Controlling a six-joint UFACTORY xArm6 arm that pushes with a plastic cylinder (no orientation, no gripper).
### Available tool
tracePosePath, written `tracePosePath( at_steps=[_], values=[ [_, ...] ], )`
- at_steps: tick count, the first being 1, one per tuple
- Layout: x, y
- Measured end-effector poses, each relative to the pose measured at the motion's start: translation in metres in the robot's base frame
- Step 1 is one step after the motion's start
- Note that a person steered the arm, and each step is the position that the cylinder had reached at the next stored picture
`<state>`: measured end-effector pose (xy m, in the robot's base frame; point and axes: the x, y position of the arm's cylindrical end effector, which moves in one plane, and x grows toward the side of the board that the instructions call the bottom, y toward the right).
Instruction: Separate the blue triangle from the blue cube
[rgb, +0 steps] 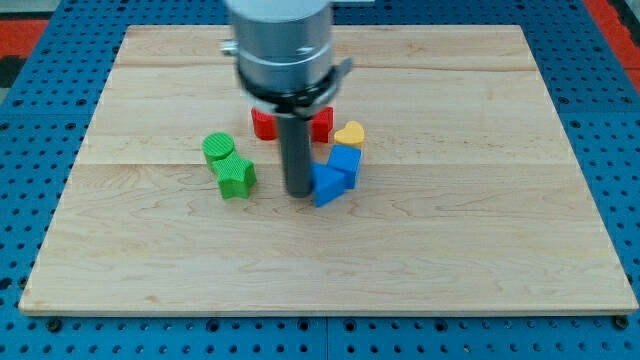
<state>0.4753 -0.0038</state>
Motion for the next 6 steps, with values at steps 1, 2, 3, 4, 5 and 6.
tracePosePath(
  at_steps=[1,2,3,4,5,6],
  values=[
    [0.002,0.068],
    [0.001,0.089],
    [-0.018,0.079],
    [0.033,0.13],
    [0.005,0.14],
    [-0.034,0.145]
  ],
)
